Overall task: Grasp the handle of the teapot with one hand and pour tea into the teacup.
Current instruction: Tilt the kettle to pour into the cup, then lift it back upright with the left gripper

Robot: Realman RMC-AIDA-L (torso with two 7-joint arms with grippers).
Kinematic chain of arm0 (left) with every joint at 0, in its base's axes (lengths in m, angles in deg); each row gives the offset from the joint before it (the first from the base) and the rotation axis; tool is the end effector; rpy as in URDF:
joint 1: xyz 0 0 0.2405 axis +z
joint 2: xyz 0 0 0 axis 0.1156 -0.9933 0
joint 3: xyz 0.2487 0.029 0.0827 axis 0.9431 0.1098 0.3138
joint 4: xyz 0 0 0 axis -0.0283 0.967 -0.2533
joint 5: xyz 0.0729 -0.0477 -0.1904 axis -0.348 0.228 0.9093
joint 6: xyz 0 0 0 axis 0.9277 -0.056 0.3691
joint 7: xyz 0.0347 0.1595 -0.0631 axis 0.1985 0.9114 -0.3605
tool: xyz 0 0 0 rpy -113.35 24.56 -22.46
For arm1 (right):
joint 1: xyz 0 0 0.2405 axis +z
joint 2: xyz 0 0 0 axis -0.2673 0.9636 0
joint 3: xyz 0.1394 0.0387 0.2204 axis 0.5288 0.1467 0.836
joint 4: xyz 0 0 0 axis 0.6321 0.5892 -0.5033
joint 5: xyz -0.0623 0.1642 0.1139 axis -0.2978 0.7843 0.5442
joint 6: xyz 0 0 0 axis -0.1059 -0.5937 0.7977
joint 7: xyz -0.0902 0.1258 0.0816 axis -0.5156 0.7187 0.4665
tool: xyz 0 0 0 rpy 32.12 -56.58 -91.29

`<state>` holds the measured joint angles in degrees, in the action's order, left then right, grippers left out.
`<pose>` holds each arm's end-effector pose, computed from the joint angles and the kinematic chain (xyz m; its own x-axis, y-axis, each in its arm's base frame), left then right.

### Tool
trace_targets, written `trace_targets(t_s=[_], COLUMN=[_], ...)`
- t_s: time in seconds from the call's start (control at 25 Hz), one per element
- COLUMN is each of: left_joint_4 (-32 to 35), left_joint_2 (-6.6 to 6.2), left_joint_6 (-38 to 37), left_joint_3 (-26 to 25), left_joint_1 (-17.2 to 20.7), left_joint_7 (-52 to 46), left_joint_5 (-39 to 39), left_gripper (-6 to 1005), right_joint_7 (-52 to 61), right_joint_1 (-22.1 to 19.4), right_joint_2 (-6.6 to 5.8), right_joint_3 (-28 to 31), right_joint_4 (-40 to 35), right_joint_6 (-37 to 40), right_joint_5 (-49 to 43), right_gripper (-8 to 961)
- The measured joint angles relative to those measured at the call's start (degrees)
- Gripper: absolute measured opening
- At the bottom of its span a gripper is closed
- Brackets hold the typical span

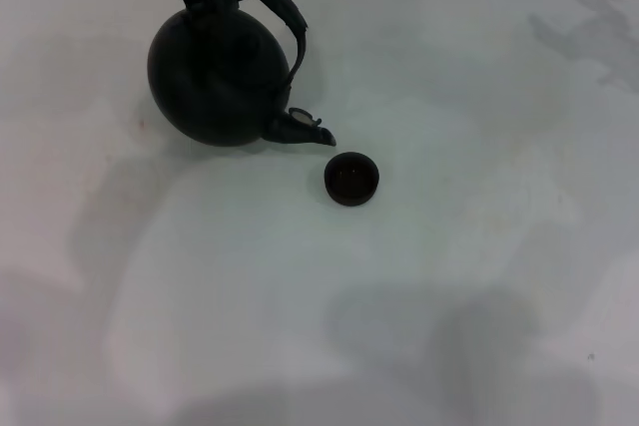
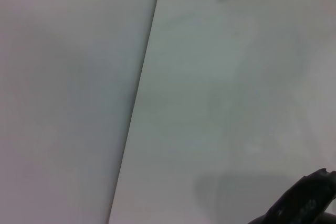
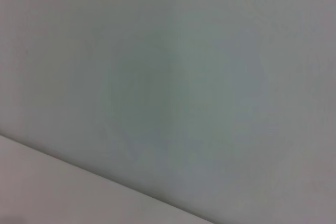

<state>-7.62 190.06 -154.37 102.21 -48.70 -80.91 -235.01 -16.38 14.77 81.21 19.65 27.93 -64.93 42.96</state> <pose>-0.1206 0.4209 -0.0262 0.9100 -0.0040 -0.4146 -0.2154 -0.8590 -0.4645 0.3171 0.4368 0.0385 0.8069 -0.3335 -0.4875 -0.5901 -0.4907 -0.6411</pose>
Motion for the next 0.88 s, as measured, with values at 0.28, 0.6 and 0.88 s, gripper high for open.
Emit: trace_targets(t_s=[0.28,0.6,0.88], left_joint_4=[-0.04,0.41,1.09], left_joint_2=[0.23,0.39,0.5], left_joint_6=[-0.15,-1.39,-1.66], left_joint_3=[2.15,4.88,6.43], left_joint_1=[-1.19,-1.91,-2.17], left_joint_7=[-0.87,-1.62,-2.32], left_joint_5=[-1.5,-2.53,-3.98], left_gripper=[164,161,158], right_joint_7=[0.0,0.0,-0.06], right_joint_1=[-0.22,-0.47,-0.51], right_joint_2=[-0.01,0.02,-0.11], right_joint_3=[0.0,0.0,0.13], right_joint_4=[0.0,0.23,0.6], right_joint_6=[-0.02,-0.04,0.37], right_joint_5=[0.0,0.0,-0.01], right_gripper=[856,856,856])
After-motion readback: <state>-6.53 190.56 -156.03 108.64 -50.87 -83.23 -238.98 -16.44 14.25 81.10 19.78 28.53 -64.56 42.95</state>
